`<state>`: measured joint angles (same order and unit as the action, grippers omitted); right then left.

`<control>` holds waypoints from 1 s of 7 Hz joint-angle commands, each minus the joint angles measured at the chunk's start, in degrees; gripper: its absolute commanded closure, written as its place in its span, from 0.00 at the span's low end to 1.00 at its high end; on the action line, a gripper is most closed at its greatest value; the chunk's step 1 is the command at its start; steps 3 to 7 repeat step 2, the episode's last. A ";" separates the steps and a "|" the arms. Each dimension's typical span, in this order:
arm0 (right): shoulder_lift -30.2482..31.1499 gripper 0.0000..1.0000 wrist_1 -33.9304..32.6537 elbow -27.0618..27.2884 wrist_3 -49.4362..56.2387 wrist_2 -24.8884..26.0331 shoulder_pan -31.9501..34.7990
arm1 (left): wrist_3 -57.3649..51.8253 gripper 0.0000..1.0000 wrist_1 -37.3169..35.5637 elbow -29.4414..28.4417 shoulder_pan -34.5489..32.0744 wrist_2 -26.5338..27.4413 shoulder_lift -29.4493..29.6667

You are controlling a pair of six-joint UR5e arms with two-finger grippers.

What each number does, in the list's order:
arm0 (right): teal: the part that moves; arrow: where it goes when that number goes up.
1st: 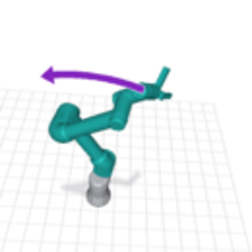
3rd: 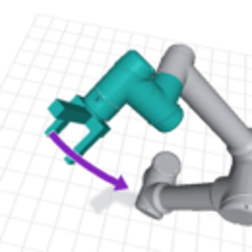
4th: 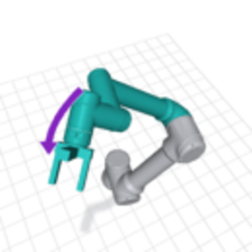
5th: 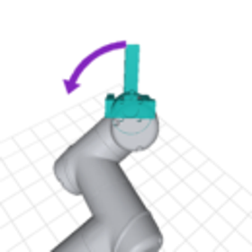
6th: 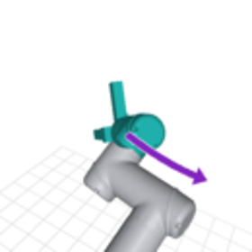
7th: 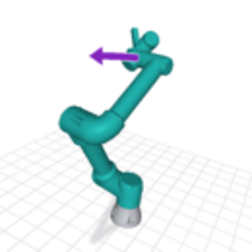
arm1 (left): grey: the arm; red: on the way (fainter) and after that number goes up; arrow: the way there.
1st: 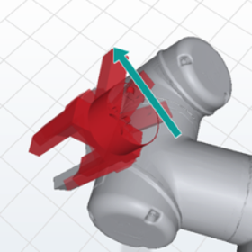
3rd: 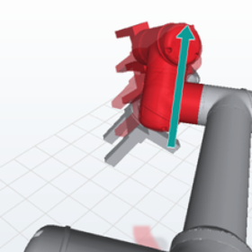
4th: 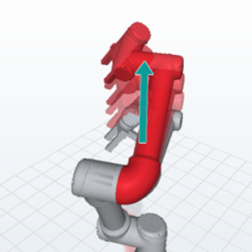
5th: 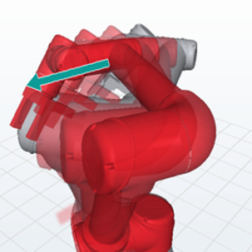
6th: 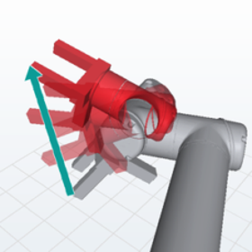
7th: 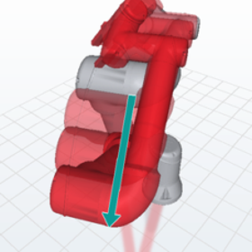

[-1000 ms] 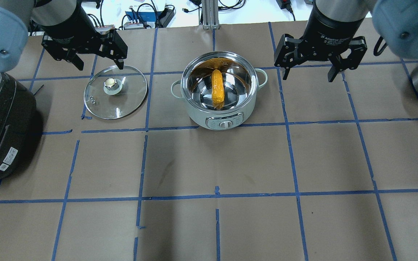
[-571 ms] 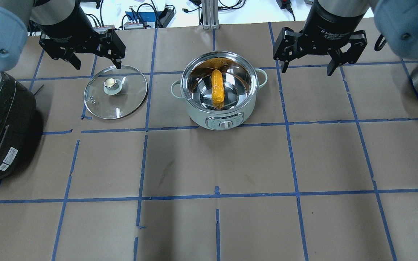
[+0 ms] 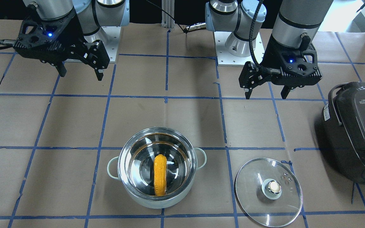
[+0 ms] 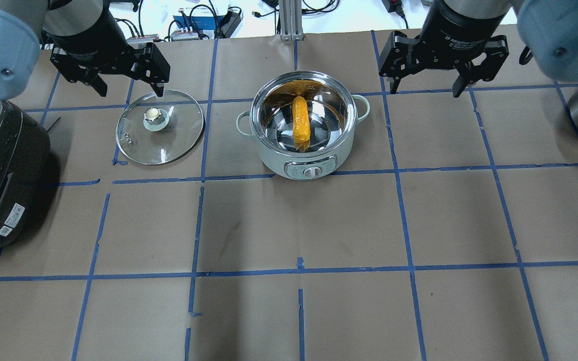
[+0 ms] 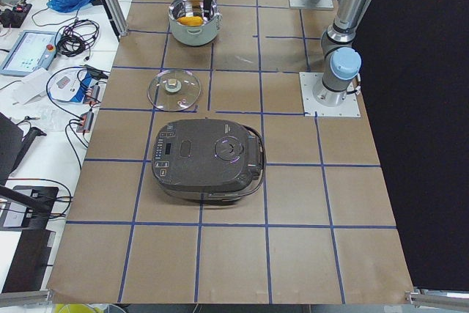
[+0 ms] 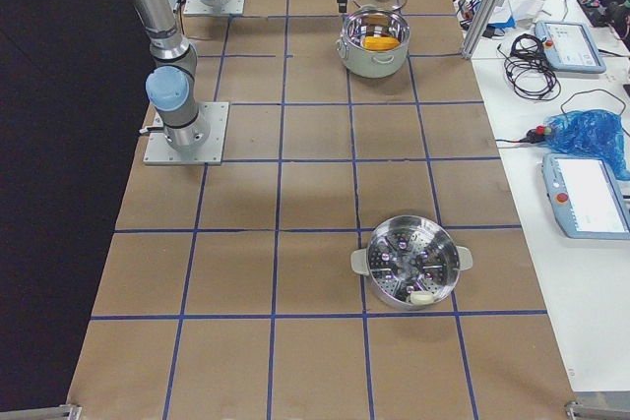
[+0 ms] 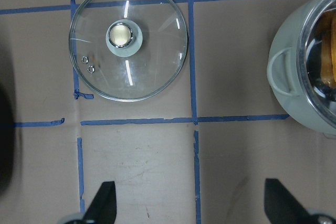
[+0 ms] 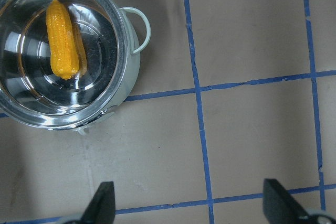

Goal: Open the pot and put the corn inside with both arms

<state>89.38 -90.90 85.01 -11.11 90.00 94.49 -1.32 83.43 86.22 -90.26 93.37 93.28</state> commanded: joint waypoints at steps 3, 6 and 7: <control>0.00 0.00 -0.06 0.16 0.03 0.08 0.08 | 0.00 0.00 0.07 0.18 0.00 -0.29 0.06; 0.00 0.00 -0.06 0.16 0.03 0.08 0.08 | 0.00 0.00 0.07 0.18 0.00 -0.29 0.06; 0.00 0.00 -0.06 0.16 0.03 0.08 0.08 | 0.00 0.00 0.07 0.18 0.00 -0.29 0.06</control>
